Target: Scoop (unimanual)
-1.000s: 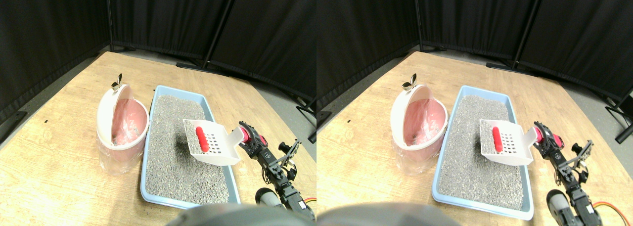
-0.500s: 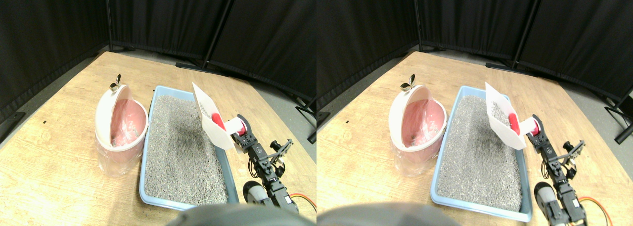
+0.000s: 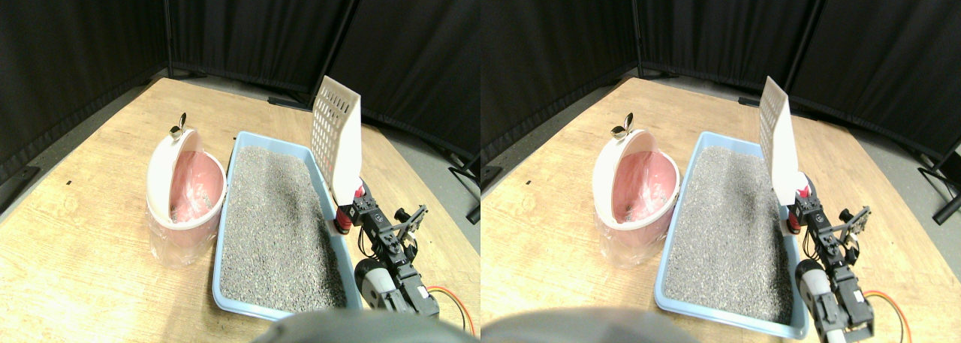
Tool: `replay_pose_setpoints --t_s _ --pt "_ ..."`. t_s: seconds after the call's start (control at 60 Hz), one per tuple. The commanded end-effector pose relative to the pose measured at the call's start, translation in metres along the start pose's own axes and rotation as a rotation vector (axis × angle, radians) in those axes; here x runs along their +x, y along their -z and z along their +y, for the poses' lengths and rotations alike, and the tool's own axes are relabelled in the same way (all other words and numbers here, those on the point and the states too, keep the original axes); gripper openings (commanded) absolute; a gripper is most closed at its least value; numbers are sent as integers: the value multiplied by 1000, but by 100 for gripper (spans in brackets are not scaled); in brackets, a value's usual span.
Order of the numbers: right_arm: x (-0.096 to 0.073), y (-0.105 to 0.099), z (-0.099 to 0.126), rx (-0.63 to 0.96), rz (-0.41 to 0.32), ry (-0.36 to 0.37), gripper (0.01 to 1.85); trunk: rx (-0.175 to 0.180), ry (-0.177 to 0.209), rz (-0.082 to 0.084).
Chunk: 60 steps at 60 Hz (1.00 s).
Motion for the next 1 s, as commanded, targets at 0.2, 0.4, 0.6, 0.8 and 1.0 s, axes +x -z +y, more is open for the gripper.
replay_pose_setpoints --t_s 0.2,0.4,0.6,0.8,1.0 --pt "-1 -9 18 -147 -35 -92 5 -22 -8 -1" --pt "-3 -16 23 -429 -99 -158 5 -27 -13 0" --pt "-4 -27 36 -812 -159 -180 5 -27 -14 -1" --pt "-4 -32 42 -949 -157 -132 5 -28 -17 -3" --pt "-1 -33 46 -1085 -136 -122 5 -33 -27 -5"
